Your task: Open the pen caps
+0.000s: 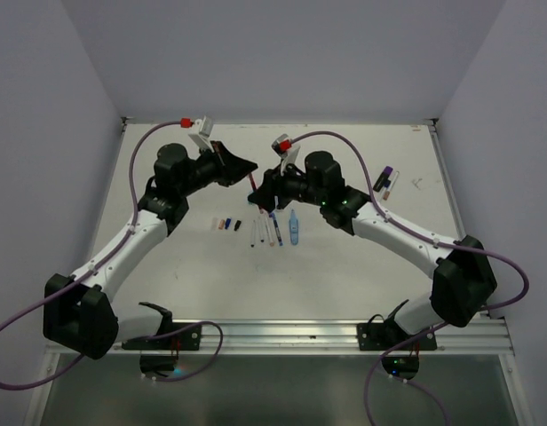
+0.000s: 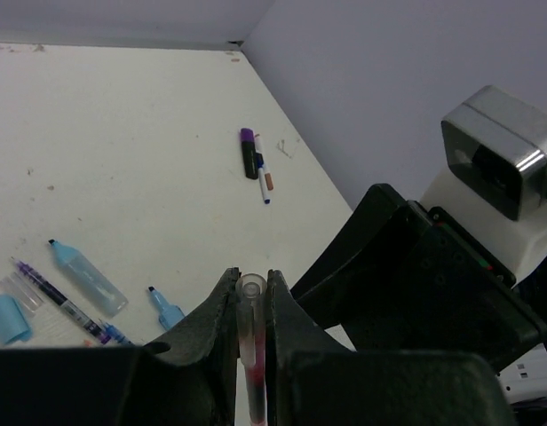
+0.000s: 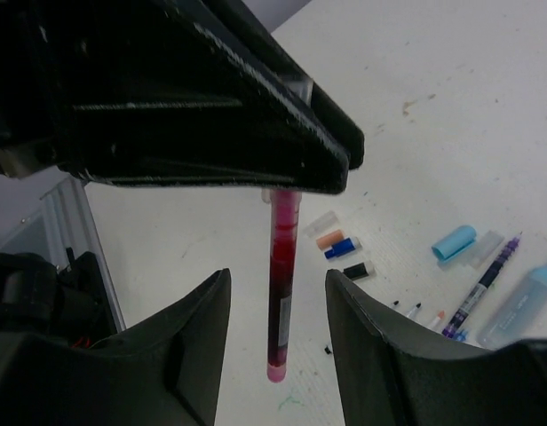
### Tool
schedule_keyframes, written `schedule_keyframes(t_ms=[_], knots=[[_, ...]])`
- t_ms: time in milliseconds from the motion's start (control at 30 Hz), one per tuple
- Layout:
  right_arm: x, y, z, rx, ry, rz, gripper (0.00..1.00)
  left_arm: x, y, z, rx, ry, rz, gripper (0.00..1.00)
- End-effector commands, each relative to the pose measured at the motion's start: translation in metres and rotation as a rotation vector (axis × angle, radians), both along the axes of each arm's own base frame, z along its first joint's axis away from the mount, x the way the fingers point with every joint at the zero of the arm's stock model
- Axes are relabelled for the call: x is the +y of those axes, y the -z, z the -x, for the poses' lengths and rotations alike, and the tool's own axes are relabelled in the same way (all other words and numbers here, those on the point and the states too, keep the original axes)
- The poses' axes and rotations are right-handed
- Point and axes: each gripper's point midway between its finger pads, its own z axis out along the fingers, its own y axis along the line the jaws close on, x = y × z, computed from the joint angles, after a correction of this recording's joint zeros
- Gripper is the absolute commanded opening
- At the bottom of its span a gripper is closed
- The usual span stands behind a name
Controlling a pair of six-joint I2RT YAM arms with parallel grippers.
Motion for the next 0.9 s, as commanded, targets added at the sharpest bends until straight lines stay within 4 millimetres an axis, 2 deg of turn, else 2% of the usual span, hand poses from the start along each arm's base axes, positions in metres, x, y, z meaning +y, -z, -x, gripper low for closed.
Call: schedule_keyframes(t_ms=[0,67,200,367,400,433,600,700,733,867], knots=[[0.013,-0.045,-0.005,-0.082,-0.041,-0.099,0.5,-0.002,-0.011,0.013,-0.077,0.062,-0.01,0.0],[0.016,-0.05,-0.007,-0.089,-0.048,-0.102,0.47,-0.002,-0.009,0.015,-0.076,0.069,-0.011,0.0],[0.019,-0.049,-0.006,-0.083,-0.066,-0.099,0.26,-0.004,-0.018,0.017,-0.105,0.082,0.014,0.0],[0.015,-0.024,0.003,-0.032,-0.085,-0.064,0.09,-0.005,-0.037,0.017,-0.167,0.081,0.046,0.0],[0.014,-0.022,0.005,-0.028,-0.09,-0.063,0.03,-0.005,-0.041,0.016,-0.183,0.081,0.054,0.0],[0.012,-0.011,0.009,-0.009,-0.093,-0.048,0.0,-0.005,-0.045,0.016,-0.194,0.08,0.061,0.0],[0.004,0.018,0.023,0.038,-0.122,-0.007,0.0,-0.001,-0.071,0.014,-0.277,0.045,0.11,0.0],[-0.001,0.041,0.035,0.086,-0.159,0.033,0.0,0.006,-0.091,0.011,-0.346,-0.004,0.137,0.0],[-0.004,0.055,0.041,0.118,-0.168,0.056,0.0,0.008,-0.097,0.01,-0.366,-0.019,0.146,0.0],[-0.012,0.087,0.06,0.191,-0.205,0.098,0.0,0.02,-0.137,0.01,-0.501,-0.088,0.198,0.0]])
